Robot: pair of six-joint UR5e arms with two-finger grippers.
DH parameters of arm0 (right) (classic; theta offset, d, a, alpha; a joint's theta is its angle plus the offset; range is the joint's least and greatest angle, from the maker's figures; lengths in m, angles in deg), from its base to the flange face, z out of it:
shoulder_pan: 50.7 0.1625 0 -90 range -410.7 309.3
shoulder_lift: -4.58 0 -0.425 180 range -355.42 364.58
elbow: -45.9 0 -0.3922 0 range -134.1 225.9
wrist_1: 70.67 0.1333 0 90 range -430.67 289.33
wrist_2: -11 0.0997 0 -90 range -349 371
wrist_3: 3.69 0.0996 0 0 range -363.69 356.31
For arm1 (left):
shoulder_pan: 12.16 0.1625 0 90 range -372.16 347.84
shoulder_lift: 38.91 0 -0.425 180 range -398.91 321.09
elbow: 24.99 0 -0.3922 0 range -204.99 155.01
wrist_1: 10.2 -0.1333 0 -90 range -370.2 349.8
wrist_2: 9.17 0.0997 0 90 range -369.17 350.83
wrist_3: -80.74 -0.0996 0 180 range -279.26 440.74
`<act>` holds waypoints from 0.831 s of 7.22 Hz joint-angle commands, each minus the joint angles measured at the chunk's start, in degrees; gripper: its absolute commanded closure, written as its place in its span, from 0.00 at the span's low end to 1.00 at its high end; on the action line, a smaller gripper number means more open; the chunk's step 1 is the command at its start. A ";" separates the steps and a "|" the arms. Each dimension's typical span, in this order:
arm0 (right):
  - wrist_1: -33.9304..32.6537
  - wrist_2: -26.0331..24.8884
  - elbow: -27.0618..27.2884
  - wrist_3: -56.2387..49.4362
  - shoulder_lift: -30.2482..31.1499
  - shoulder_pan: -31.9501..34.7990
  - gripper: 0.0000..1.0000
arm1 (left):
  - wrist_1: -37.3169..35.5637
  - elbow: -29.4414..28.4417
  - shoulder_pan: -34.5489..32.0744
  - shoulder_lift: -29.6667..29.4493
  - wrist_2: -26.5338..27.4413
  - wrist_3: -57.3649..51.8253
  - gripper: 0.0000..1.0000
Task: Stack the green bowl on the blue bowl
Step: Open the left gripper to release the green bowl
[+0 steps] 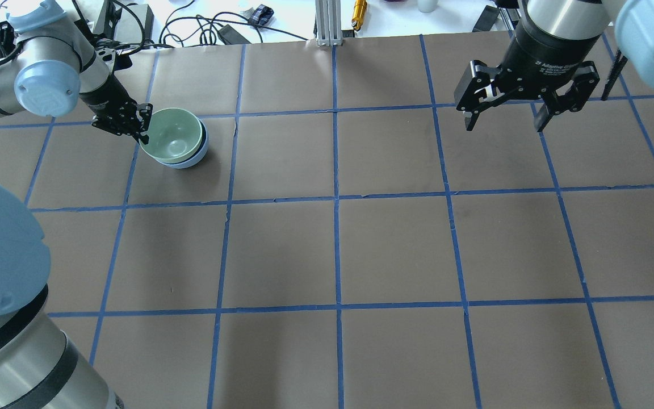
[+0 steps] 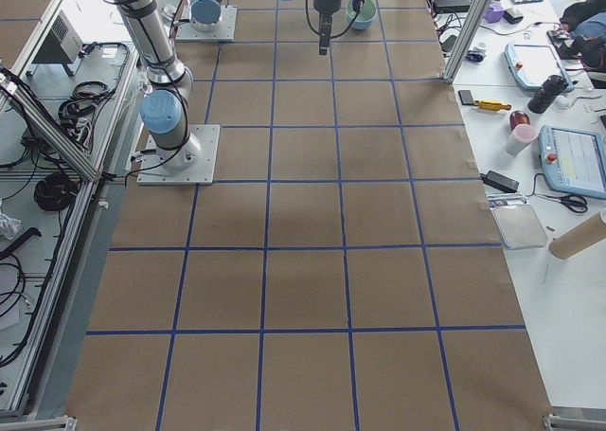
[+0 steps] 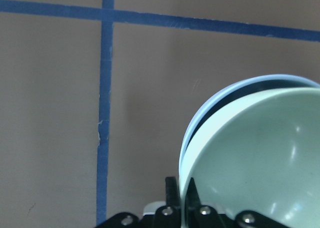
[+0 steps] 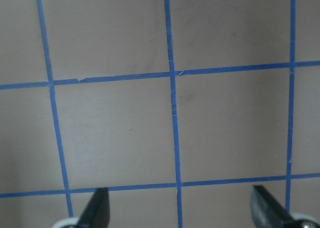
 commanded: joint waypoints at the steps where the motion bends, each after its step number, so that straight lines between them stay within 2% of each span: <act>1: 0.03 0.00 0.00 0.00 0.00 0.00 0.00 | 0.56 -0.21 -0.47 2.28 -0.04 0.45 0.15; 2: 0.03 0.00 0.00 0.00 0.00 0.00 0.00 | 1.00 -0.21 -1.87 4.30 0.22 1.32 0.10; 3: 0.03 0.00 0.00 0.00 0.00 0.00 0.00 | 3.01 -0.13 -5.27 6.67 3.27 2.99 0.09; 4: 0.03 0.00 0.00 0.00 0.00 0.00 0.00 | 3.72 -0.13 -8.35 9.57 3.82 5.61 0.00; 6: -0.06 0.00 0.00 0.00 0.00 0.00 0.00 | 11.00 0.13 -11.79 16.85 3.39 11.16 0.00</act>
